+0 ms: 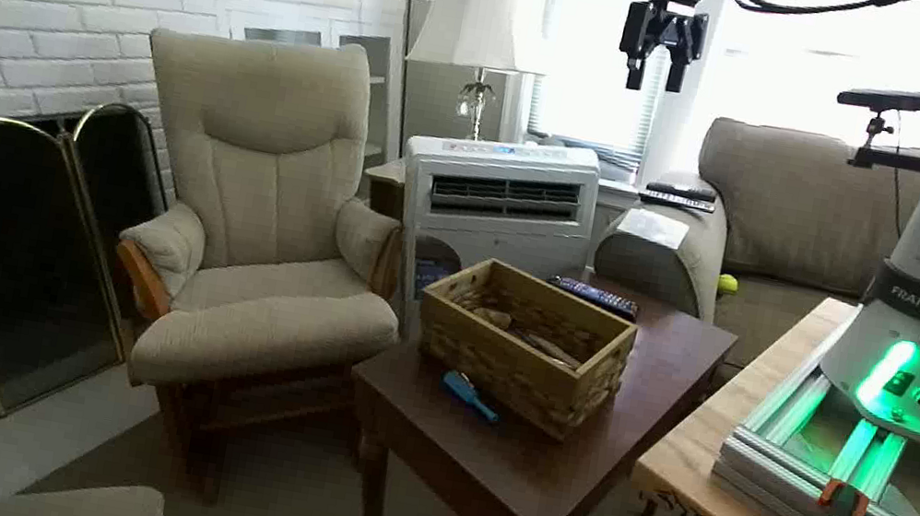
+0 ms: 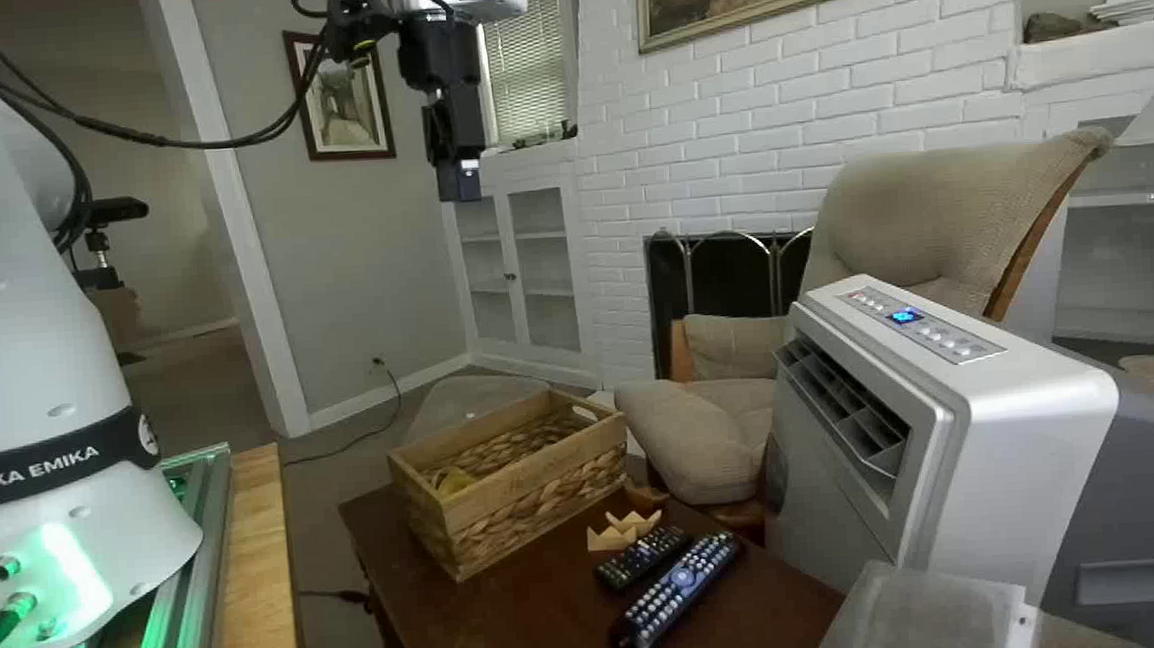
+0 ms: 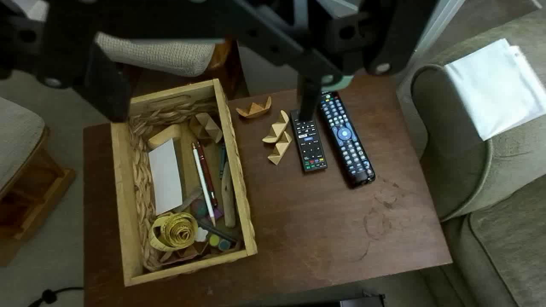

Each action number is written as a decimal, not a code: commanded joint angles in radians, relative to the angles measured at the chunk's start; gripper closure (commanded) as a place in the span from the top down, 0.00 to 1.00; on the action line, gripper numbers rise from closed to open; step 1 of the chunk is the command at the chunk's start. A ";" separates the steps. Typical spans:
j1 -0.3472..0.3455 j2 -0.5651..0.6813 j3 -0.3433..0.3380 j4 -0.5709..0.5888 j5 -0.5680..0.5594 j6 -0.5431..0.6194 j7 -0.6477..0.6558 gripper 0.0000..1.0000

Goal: Pile up the three brown objects on the table

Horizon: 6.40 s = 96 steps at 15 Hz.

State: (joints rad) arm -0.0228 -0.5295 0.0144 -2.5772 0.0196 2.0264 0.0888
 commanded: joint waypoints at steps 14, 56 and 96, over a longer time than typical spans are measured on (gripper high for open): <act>0.038 0.283 -0.033 0.226 -0.008 -0.002 -0.208 1.00; 0.200 1.177 -0.215 0.622 0.069 0.559 1.120 1.00; 0.142 1.512 -0.162 0.913 0.093 0.285 1.143 1.00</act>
State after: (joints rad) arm 0.1218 0.9787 -0.1501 -1.6705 0.1160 2.3151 1.2299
